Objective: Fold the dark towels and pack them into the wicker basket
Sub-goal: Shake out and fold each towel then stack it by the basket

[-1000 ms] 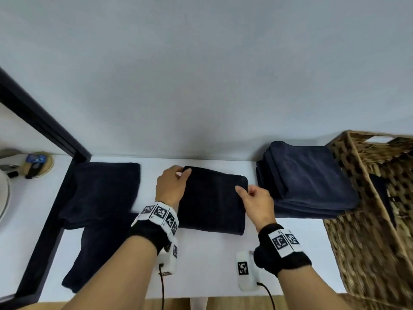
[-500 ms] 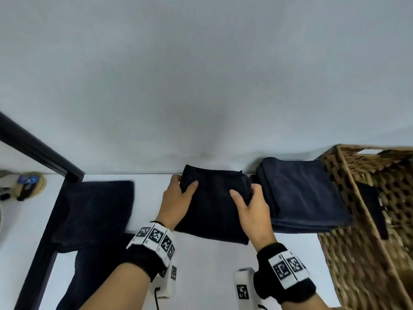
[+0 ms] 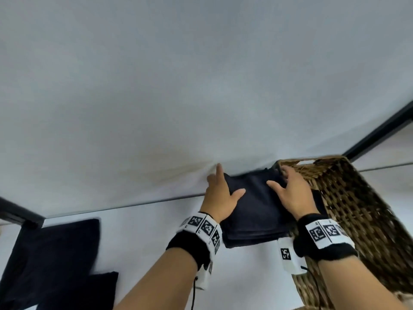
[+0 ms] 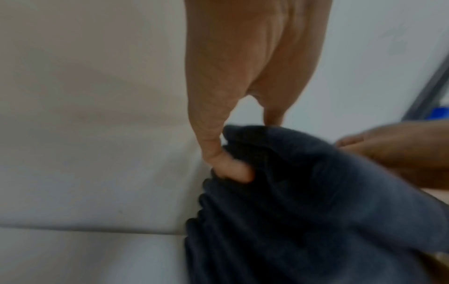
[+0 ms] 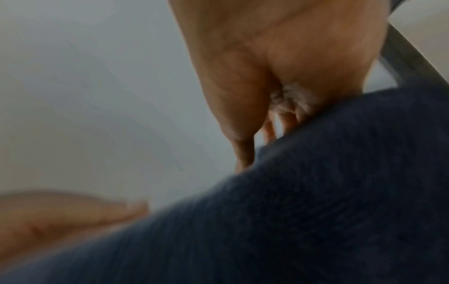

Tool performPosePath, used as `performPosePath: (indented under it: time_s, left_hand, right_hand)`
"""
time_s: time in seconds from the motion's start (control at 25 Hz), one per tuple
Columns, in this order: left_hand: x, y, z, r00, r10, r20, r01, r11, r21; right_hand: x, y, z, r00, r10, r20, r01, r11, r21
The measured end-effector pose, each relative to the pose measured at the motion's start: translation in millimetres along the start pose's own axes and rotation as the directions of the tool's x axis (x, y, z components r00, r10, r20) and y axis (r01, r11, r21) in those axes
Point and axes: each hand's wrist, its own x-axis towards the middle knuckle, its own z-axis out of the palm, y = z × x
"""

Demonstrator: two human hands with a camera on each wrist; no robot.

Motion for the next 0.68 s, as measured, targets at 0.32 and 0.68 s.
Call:
performPosePath:
  time_s: [0.32,0.68]
  left_hand:
    - [19,-28,32,0.978,0.067,0.200,-0.172,0.801,0.573]
    - [-96,-171,-82,0.939,-0.322,-0.123,0.321,0.688,0.651]
  right_hand:
    - [-2,41,66,0.948,-0.173,0.266,0.240,0.939,-0.246]
    - [-132,-149,149,0.784,-0.567,0.250,0.514,0.821,0.250]
